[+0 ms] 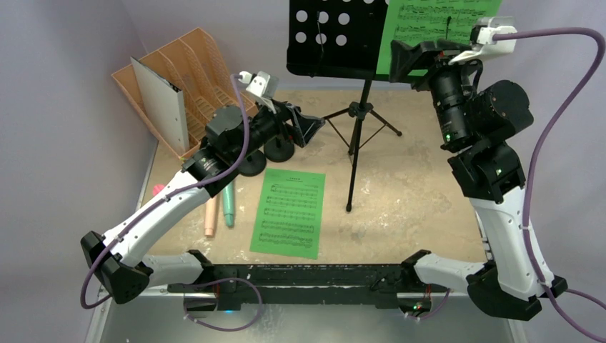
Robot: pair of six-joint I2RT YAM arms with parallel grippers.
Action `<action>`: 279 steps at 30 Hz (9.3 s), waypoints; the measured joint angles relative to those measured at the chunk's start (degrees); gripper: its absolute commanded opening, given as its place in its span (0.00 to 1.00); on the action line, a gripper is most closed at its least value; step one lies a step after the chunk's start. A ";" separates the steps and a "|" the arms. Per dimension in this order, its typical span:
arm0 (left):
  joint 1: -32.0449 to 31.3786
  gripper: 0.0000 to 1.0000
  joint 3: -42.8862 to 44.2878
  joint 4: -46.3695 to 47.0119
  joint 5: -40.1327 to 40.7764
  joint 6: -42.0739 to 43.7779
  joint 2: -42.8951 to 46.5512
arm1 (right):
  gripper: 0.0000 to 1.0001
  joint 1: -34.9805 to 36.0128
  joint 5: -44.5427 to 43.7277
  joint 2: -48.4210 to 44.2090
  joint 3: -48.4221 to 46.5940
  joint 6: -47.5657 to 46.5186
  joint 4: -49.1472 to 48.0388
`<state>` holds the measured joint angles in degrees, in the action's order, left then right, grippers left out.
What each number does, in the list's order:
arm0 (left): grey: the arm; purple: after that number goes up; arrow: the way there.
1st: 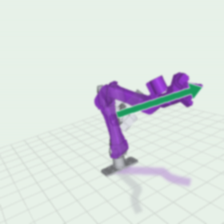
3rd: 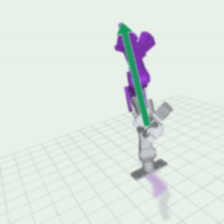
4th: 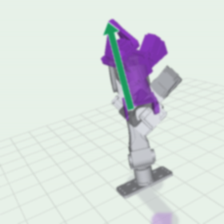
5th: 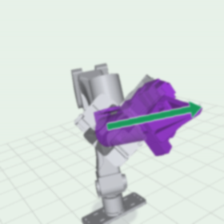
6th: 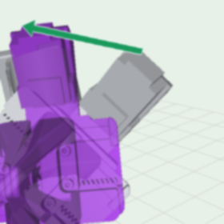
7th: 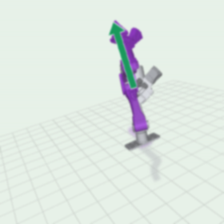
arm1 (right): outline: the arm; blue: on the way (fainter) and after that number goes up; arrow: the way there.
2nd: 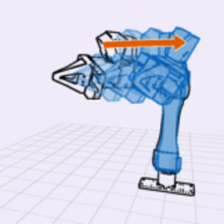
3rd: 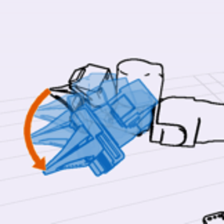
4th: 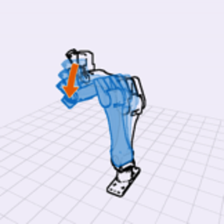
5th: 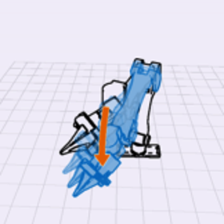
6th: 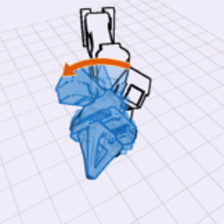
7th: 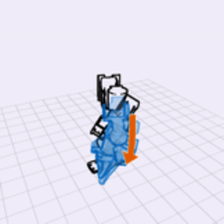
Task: Pack up the instrument practice props
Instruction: Pick up the sheet music from the music stand.
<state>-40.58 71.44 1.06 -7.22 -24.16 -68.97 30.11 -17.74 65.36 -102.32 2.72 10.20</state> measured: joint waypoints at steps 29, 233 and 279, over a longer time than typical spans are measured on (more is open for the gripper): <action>-8.33 0.82 41.44 -7.63 2.56 -10.36 -24.09 | 0.72 -34.14 20.28 8.63 -5.79 7.43 2.82; -13.94 0.72 42.80 12.94 6.47 -8.61 -36.30 | 0.75 -57.83 74.97 8.59 21.05 38.42 -32.30; -15.13 0.69 54.62 12.46 4.57 -14.38 -45.88 | 0.78 -53.88 58.80 0.68 15.43 26.97 -12.72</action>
<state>-55.70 126.06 13.52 -2.66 -38.54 -114.85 -23.77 41.06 66.04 -86.89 29.69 -2.52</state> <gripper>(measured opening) 0.702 0.798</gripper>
